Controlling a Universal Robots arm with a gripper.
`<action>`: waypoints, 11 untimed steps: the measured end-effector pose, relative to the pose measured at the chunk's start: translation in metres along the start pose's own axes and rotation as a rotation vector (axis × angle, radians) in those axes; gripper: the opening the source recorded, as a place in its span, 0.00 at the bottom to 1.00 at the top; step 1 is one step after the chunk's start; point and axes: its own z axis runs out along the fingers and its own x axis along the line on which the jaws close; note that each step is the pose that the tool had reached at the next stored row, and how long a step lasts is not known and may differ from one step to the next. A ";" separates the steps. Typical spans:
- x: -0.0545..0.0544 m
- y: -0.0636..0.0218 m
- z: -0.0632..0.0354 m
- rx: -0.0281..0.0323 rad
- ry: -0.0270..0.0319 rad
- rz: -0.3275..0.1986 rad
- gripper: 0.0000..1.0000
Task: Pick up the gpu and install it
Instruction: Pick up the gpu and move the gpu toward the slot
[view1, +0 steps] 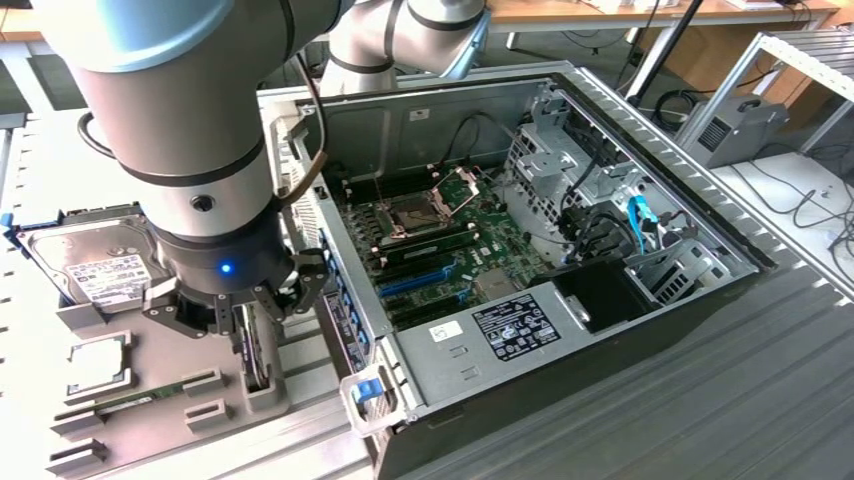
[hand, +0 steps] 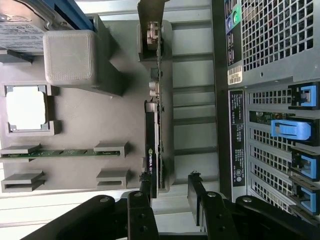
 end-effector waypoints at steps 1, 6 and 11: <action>0.000 0.0000 0.0004 0.0003 0.0000 0.000 0.42; 0.000 0.0005 0.0026 0.0020 -0.0002 0.000 0.42; 0.001 0.0006 0.0044 0.0039 -0.0003 0.000 0.42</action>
